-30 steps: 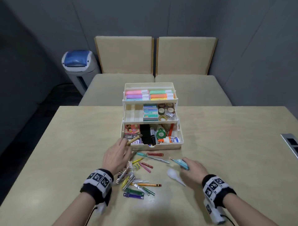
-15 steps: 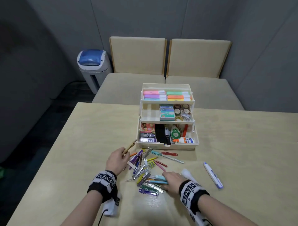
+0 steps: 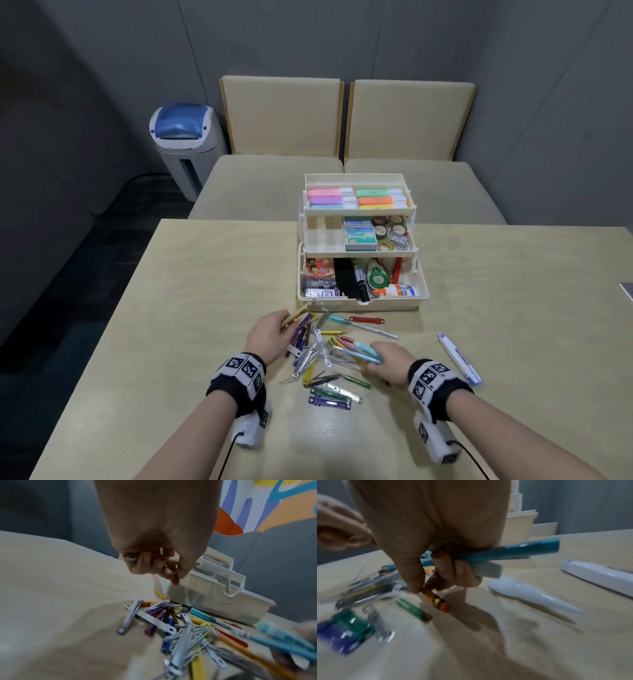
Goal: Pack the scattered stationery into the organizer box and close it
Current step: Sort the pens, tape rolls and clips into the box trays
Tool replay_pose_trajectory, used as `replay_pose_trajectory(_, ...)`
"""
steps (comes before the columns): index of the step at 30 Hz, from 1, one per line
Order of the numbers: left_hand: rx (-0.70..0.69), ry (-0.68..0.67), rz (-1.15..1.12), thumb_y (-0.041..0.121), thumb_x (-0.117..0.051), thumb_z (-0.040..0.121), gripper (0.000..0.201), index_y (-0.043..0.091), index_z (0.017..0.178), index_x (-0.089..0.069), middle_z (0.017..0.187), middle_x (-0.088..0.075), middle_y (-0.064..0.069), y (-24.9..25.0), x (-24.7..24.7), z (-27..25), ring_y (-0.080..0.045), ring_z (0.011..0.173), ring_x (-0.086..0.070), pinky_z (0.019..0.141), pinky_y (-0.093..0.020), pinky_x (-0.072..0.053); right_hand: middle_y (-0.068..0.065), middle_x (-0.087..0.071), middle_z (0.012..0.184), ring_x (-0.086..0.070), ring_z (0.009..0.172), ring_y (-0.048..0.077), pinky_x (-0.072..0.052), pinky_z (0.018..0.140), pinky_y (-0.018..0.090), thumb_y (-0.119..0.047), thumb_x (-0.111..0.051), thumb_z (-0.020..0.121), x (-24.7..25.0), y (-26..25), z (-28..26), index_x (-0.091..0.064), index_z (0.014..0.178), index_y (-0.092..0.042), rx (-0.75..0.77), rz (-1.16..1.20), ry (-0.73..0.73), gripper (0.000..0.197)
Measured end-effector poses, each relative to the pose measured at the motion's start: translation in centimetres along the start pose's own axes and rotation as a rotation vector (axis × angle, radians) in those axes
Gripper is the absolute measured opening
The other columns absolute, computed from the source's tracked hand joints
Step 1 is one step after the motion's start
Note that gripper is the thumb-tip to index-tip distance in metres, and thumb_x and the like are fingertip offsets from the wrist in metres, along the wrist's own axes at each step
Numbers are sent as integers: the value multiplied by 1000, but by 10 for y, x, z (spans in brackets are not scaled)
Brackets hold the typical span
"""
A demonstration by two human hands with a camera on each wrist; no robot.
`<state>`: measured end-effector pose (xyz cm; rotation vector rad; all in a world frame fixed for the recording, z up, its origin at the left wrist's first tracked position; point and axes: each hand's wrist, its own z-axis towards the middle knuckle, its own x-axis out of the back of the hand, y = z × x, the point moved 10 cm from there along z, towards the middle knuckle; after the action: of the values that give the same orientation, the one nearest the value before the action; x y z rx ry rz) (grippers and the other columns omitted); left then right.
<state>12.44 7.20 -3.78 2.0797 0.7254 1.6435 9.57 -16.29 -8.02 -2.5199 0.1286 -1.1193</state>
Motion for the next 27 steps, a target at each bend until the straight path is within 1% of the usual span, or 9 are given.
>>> replay_pose_trajectory(4, 30, 9, -7, 27, -55, 90, 20, 19, 72, -52, 64, -54, 1, -22, 12, 2, -24, 66, -53, 59, -32, -40, -1, -59, 78, -55, 51, -1, -44, 49, 14, -13, -58, 91, 22, 3, -18, -56, 97, -13, -24, 445, 46, 6)
replay_pose_trajectory(7, 63, 26, -23, 27, -56, 91, 25, 23, 68, -47, 62, -52, 1, -39, 23, 1, -21, 63, -50, 55, -30, -35, 2, -56, 70, -46, 35, -3, -33, 37, 12, -6, -51, 95, 20, 4, -27, -54, 114, -11, -50, 656, 50, 20)
replay_pose_trajectory(10, 104, 81, -83, 29, -54, 93, 28, 21, 67, -46, 60, -51, 0, -58, 39, 0, -21, 60, -49, 52, -30, -33, -2, -52, 70, -41, 38, 0, -32, 37, 15, -12, -47, 98, 4, 11, -25, -51, 108, -23, -126, 662, 17, 16)
replay_pose_trajectory(13, 157, 144, -149, 29, -51, 94, 27, 16, 72, -48, 62, -54, -4, -79, 55, 1, -26, 63, -51, 55, -32, -33, -1, -49, 66, -40, 45, 8, -32, 39, 19, -13, -44, 96, -8, 13, -24, -52, 90, -19, -179, 626, 2, 11)
replay_pose_trajectory(14, 170, 150, -155, 28, -51, 93, 26, 16, 71, -47, 63, -54, -5, -84, 58, 0, -27, 64, -51, 56, -32, -34, -1, -49, 64, -42, 45, 9, -33, 39, 19, -12, -42, 96, -10, 13, -24, -51, 90, -17, -188, 629, 4, 13)
replay_pose_trajectory(17, 158, 108, -99, 25, -56, 90, 17, 17, 74, -53, 66, -58, -4, -89, 56, 0, -26, 67, -56, 59, -31, -38, 3, -54, 63, -49, 43, 9, -38, 43, 21, -7, -35, 97, -13, 7, -24, -49, 105, -6, -179, 665, -2, 16)
replay_pose_trajectory(20, 120, 54, -53, 25, -58, 88, 13, 15, 79, -58, 66, -57, 1, -77, 40, -1, -22, 67, -55, 57, -28, -37, 6, -61, 71, -54, 46, 14, -41, 43, 24, -4, -36, 96, -11, 3, -22, -45, 109, -5, -177, 764, 14, 15)
replay_pose_trajectory(24, 102, 87, -142, 32, -53, 94, 24, 18, 74, -51, 62, -53, 3, -52, 27, 2, -16, 59, -50, 52, -26, -35, -1, -45, 66, -38, 44, 7, -34, 38, 18, -16, -37, 100, 0, 1, -18, -42, 118, -17, -144, 681, 43, 19)
replay_pose_trajectory(27, 91, 187, -245, 36, -40, 99, 31, 15, 86, -59, 66, -57, 2, -35, 38, 8, -20, 62, -52, 57, -31, -37, -4, -36, 61, -28, 41, 6, -24, 37, 19, -34, -42, 100, 11, 1, -18, -48, 112, -22, -94, 672, 46, 19)
